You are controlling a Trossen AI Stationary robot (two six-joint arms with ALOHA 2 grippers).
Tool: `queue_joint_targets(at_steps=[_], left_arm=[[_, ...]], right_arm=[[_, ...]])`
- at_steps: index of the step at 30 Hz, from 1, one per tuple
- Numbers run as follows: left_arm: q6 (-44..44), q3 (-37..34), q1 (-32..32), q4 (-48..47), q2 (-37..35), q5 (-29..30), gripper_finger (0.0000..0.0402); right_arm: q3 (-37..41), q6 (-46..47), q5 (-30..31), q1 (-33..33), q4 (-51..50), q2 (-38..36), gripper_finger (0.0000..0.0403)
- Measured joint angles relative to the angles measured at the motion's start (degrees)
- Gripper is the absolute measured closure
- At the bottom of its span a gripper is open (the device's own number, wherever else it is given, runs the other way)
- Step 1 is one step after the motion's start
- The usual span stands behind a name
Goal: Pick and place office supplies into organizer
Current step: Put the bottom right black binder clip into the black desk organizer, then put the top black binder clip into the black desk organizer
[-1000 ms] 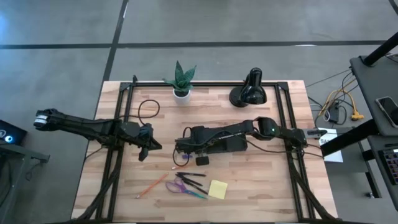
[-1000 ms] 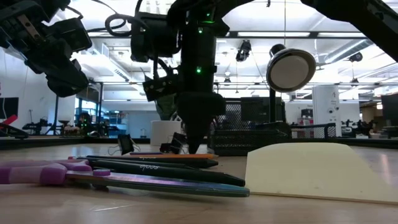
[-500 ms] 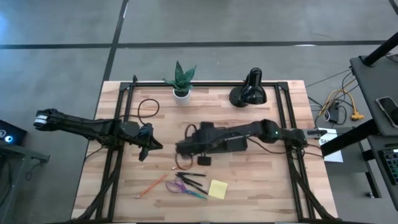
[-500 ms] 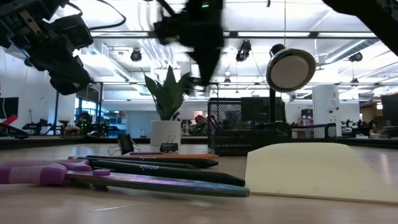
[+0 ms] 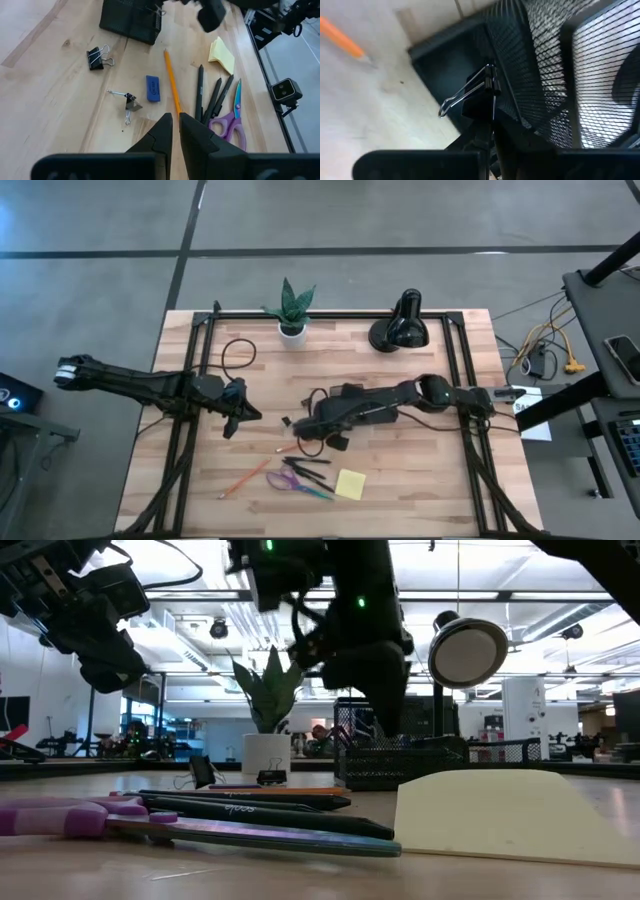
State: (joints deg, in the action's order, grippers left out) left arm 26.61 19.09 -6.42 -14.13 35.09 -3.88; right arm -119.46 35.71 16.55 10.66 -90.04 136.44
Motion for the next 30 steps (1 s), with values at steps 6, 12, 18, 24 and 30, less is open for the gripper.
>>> queue_joint_targets(at_steps=[6, 12, 18, 24, 30], left_arm=[[0.0, 0.0, 0.0, 0.1, 0.1, 0.0, 0.0385], [0.0, 0.0, 0.0, 0.1, 0.2, 0.0, 0.0385], [0.0, 0.0, 0.0, 0.1, 0.9, 0.0, 0.0385], [0.0, 0.0, 0.0, 0.1, 0.9, 0.0, 0.0385], [0.1, 0.0, 0.0, 0.0, 0.7, -0.1, 0.0385]], right_arm=[[3.7, 4.2, -0.4, -0.2, 0.0, 0.0, 0.0389], [2.1, 4.3, 0.7, 0.2, 0.4, 0.0, 0.0332], [-4.6, -8.6, 7.0, 2.6, 7.4, 0.0, 0.0266], [-6.1, -40.9, 8.1, 4.7, 31.7, 0.3, 0.0235], [-3.5, -39.0, 10.7, -0.4, 30.2, 0.5, 0.0230]])
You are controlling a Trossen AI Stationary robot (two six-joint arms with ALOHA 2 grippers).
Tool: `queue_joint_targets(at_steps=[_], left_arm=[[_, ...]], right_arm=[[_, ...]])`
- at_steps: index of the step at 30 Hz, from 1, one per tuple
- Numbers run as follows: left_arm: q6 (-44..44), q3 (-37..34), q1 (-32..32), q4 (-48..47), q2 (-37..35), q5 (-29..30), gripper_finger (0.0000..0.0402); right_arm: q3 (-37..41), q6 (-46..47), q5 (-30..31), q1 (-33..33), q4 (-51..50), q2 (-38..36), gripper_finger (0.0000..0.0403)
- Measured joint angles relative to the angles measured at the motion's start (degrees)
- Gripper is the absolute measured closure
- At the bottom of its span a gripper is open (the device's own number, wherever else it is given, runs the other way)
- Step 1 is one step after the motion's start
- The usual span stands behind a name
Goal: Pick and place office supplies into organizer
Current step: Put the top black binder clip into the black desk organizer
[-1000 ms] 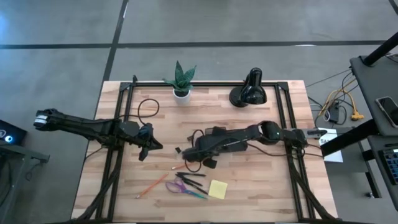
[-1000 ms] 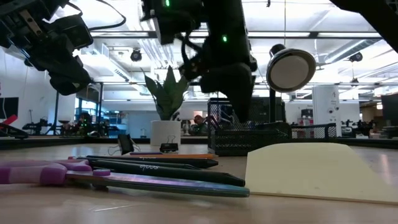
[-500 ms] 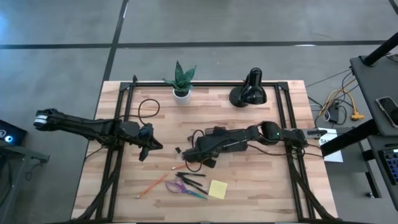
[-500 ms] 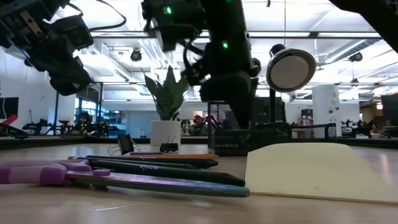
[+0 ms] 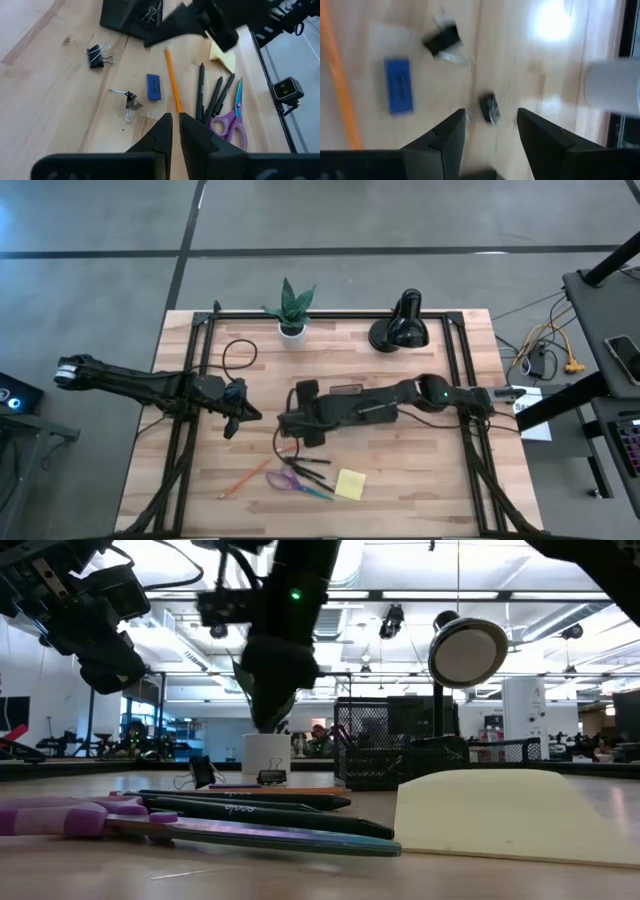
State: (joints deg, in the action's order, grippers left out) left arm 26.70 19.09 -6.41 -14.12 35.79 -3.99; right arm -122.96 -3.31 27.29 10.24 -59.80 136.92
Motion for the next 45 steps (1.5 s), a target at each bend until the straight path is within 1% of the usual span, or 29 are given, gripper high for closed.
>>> queue_joint_targets(at_steps=[2, 7, 11, 14, 16, 21, 25, 36, 45], left_arm=[[0.0, 0.0, 0.0, -0.1, 0.0, 0.0, 0.0385], [0.0, 0.0, 0.0, -0.2, 0.1, 0.0, 0.0385], [0.0, 0.0, 0.0, -0.2, 0.2, 0.0, 0.0385], [0.0, 0.0, 0.0, -0.2, 0.3, 0.0, 0.0385], [0.0, 0.0, 0.0, -0.2, 0.3, -0.1, 0.0385], [0.0, 0.0, 0.0, -0.2, 0.6, -0.1, 0.0385], [-0.1, 0.0, 0.0, -0.2, 0.9, -0.1, 0.0385], [-0.1, 0.0, 0.0, -0.2, 1.0, -0.1, 0.0385], [0.0, 0.0, 0.0, -0.1, 1.3, -0.1, 0.0385]], right_arm=[[0.3, -1.7, -1.2, -1.4, -1.0, 0.0, 0.0230], [1.5, -10.0, -5.7, -4.0, -1.1, 0.0, 0.0230], [3.7, -12.1, -7.1, -4.6, 2.6, 0.0, 0.0235], [5.1, -13.7, -9.4, -5.1, 4.4, 0.0, 0.0241], [5.8, -14.7, -9.1, -5.2, 4.8, 0.0, 0.0245], [7.2, -13.4, -9.4, -5.4, 6.2, 0.0, 0.0257], [9.2, -13.7, -9.1, -6.0, 7.0, 0.0, 0.0276], [9.7, -12.5, -9.1, -6.0, 8.5, 0.0, 0.0364], [9.1, -10.6, -9.1, -5.6, 9.1, 0.0, 0.0371]])
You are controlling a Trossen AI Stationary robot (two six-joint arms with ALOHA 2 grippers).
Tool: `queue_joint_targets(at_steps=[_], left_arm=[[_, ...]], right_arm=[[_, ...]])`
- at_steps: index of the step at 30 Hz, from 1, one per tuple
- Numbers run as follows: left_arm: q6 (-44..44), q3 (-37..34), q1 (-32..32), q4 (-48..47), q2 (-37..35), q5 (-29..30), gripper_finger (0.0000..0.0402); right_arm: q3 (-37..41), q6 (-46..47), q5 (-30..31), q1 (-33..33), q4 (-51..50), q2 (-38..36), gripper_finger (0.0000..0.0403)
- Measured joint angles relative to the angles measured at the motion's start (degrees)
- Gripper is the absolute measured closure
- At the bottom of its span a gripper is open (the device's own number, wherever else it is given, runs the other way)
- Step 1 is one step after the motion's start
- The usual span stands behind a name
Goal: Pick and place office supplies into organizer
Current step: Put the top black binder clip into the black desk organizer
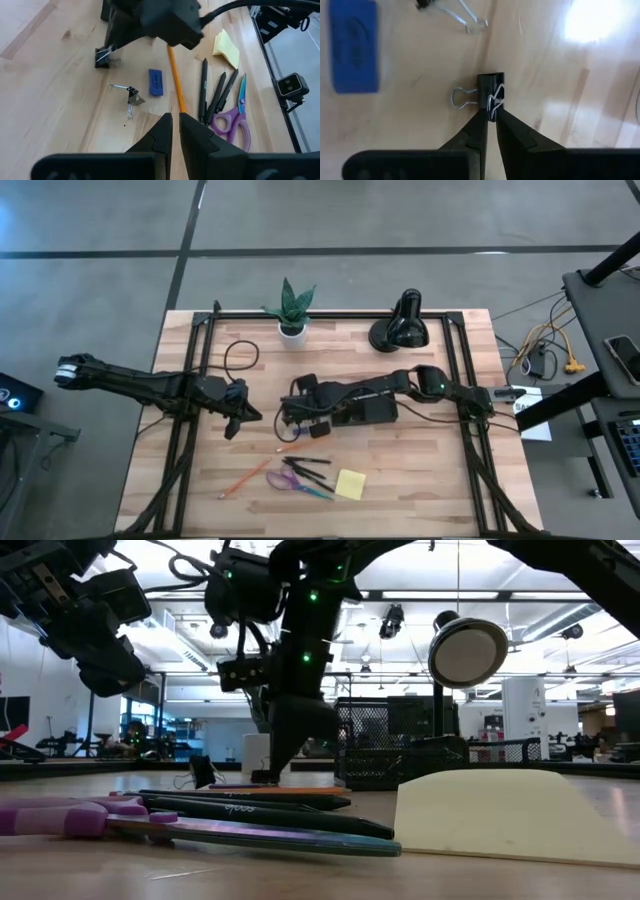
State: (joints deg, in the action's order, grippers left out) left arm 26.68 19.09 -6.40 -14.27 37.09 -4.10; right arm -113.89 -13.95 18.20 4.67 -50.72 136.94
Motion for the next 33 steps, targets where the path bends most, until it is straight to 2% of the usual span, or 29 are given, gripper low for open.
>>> queue_joint_targets(at_steps=[6, 16, 19, 21, 25, 30, 33], left_arm=[[0.0, 0.0, 0.0, -0.1, 0.0, 0.0, 0.0385], [0.0, 0.0, 0.0, 0.0, 0.2, 0.0, 0.0385], [-0.1, 0.0, 0.0, 0.1, 0.3, 0.0, 0.0385], [-0.2, 0.0, 0.0, 0.2, 0.3, 0.0, 0.0385], [-0.2, 0.0, 0.0, 0.1, 0.3, 0.0, 0.0385], [-0.2, 0.0, 0.0, 0.0, 0.3, 0.0, 0.0385], [-0.1, 0.0, 0.0, -0.1, 0.3, 0.0, 0.0385]], right_arm=[[-2.4, 4.2, 0.7, 0.1, -1.1, 0.0, 0.0382], [-11.9, 10.2, 4.8, 0.4, -10.9, 0.0, 0.0395], [-13.6, 13.3, 3.7, 0.6, -11.6, -0.3, 0.0395], [-13.1, 13.9, 0.6, 0.8, -10.5, -0.2, 0.0391], [-10.9, 15.7, -2.7, 1.0, -9.3, 1.7, 0.0355], [-10.5, 10.1, 1.3, 1.1, -8.5, 3.6, 0.0281], [-10.5, 7.5, 1.4, 1.2, -8.3, 3.8, 0.0244]])
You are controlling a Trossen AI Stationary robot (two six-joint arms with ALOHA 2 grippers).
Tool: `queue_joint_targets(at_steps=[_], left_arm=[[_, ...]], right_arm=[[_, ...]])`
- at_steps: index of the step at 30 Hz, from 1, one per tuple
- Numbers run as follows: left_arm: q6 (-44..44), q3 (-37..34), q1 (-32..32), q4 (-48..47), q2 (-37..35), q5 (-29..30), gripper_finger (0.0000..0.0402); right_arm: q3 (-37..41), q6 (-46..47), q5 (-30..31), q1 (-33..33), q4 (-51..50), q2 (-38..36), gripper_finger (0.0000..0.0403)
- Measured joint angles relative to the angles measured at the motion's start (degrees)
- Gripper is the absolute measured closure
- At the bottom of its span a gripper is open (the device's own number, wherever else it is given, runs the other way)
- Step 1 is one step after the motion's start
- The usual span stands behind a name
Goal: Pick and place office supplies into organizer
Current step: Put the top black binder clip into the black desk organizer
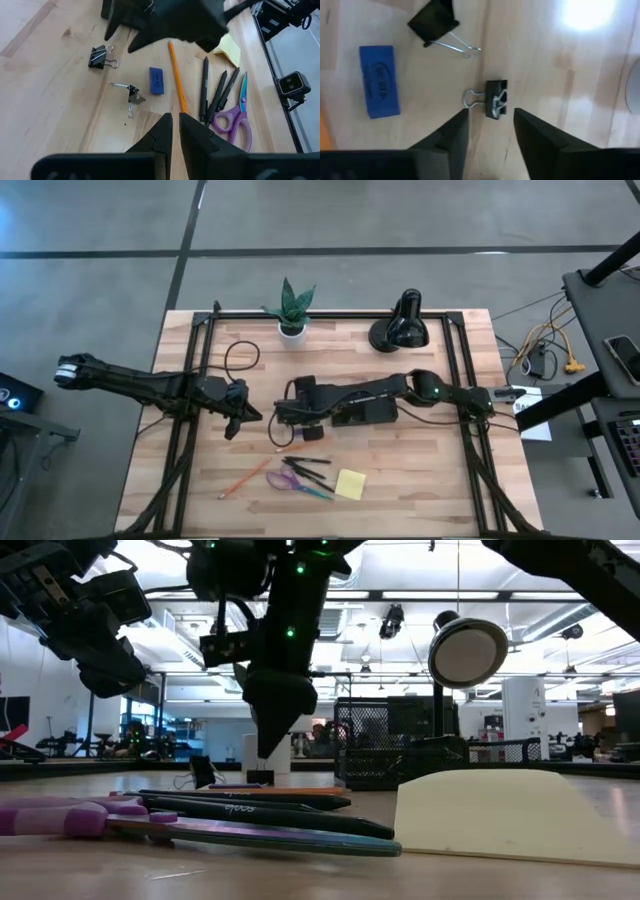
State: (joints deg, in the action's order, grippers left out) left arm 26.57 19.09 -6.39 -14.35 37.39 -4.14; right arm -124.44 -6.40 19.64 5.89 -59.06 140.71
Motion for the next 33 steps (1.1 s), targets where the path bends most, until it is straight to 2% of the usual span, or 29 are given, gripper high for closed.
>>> queue_joint_targets(at_steps=[4, 8, 11, 22, 30, 33], left_arm=[[0.0, 0.0, 0.0, 0.0, 0.1, 0.0, 0.0385], [0.0, 0.0, 0.0, 0.0, 0.1, 0.0, 0.0385], [0.0, 0.0, 0.0, 0.0, 0.1, 0.0, 0.0385], [0.0, 0.0, 0.0, 0.0, 0.1, 0.0, 0.0385], [0.0, 0.0, 0.0, 0.0, 0.1, 0.0, 0.0385], [0.0, 0.0, 0.0, 0.0, 0.1, 0.0, 0.0385]], right_arm=[[0.5, -0.1, -0.1, -0.1, 0.4, 0.4, 0.0219], [1.6, -2.0, -0.1, -0.2, 4.4, 0.4, 0.0225], [2.4, -3.2, -0.2, -0.2, 7.2, 0.4, 0.0245], [4.2, -4.2, 0.1, -0.6, 6.1, 0.4, 0.0318], [4.6, -5.0, 7.6, -0.8, 5.0, 0.4, 0.0388], [2.3, -5.0, 10.1, -0.4, 5.0, 0.4, 0.0393]])
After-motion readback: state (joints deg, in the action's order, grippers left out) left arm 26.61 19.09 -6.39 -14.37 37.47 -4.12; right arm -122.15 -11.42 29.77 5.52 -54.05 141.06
